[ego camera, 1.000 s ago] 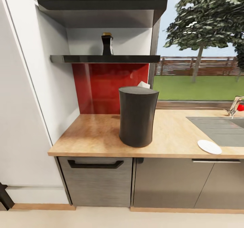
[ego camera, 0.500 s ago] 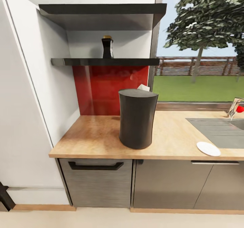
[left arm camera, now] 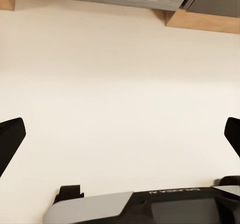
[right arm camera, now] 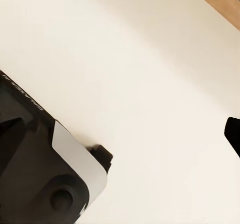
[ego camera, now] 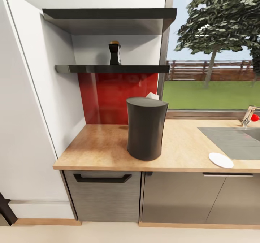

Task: Set up a coffee station on the kitchen countertop: keep the coffee maker on the countertop, move the bottle of coffee from the kitchen shelf to the counter next to the coffee maker, place a paper coffee filter on top of the coffee maker, put the saucer next to the coffee maker with the coffee cup on the saucer, and place the electric kettle next to the coffee maker.

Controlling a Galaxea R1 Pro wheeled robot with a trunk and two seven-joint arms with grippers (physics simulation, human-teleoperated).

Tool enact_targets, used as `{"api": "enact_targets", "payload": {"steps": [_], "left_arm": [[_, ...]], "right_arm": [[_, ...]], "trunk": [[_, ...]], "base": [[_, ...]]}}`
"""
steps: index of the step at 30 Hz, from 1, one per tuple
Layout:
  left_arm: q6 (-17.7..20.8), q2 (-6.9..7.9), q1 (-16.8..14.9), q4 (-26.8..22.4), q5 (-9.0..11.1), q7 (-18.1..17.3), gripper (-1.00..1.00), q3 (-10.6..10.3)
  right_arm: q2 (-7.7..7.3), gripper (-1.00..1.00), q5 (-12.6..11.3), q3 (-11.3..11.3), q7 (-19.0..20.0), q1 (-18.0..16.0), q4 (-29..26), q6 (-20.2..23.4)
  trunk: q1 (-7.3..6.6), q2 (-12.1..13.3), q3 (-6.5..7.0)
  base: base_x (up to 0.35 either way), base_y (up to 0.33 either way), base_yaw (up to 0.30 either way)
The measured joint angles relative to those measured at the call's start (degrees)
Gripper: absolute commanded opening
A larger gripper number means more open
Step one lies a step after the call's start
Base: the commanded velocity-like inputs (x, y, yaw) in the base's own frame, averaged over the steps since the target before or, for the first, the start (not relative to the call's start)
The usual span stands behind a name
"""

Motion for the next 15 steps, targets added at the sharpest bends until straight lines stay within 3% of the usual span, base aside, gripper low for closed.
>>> {"api": "enact_targets", "payload": {"steps": [15], "left_arm": [[0.01, 0.0, 0.0, 0.0, 0.0, 0.0, 1.0, -0.03]], "right_arm": [[0.0, 1.0, 0.0, 0.0, -0.01, 0.04, 0.0, 0.0]], "trunk": [[-3.3, 6.02, 2.7]], "base": [[0.0, 0.0, 0.0]]}}
